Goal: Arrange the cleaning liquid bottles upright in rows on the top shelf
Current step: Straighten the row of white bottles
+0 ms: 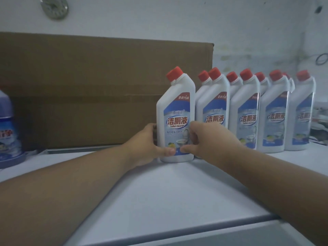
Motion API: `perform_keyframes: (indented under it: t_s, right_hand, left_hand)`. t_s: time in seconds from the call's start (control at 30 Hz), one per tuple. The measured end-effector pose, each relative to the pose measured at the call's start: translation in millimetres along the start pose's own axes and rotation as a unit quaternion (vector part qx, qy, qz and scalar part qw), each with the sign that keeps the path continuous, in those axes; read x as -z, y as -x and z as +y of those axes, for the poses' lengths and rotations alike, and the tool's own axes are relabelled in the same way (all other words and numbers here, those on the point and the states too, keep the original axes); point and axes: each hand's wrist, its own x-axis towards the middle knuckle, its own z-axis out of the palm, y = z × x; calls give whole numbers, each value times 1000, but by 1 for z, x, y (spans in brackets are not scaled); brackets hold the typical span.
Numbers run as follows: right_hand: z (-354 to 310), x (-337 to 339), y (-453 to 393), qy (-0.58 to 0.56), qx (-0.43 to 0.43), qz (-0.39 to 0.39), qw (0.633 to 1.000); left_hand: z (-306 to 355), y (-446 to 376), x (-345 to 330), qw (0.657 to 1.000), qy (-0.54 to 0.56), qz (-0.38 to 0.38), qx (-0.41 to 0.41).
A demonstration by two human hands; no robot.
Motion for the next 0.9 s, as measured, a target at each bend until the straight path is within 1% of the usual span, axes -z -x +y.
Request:
perform_keyframes:
  t_s: [0.07, 0.2, 0.23, 0.33, 0.4, 0.67, 0.83, 0.9]
  right_hand:
    - [1, -1, -1, 3, 2, 3, 1000]
    - [4, -2, -2, 3, 14, 6, 1000]
    - [5, -2, -2, 5, 17, 3, 1000]
    - [6, -1, -1, 5, 18, -8, 1000]
    - [7, -2, -1, 2, 16, -10, 1000]
    - [10, -5, -2, -1, 22, -5, 1000]
    - [8, -4, 1, 4, 34, -4, 999]
    - [8, -2, 2, -3, 43, -5, 999]
  left_hand:
    - [2, 2, 0, 1000, -24, 10, 4]
    - [7, 9, 2, 991, -106, 78, 5]
    - [8, 11, 2, 988, -127, 83, -2]
    - [7, 14, 2, 983, -176, 52, -19]
    - [7, 15, 1, 982, -181, 42, -23]
    - [7, 13, 0, 985, -166, 33, -19]
    - [10, 14, 0, 983, -181, 24, -13]
    - [15, 15, 0, 980, -193, 39, -2]
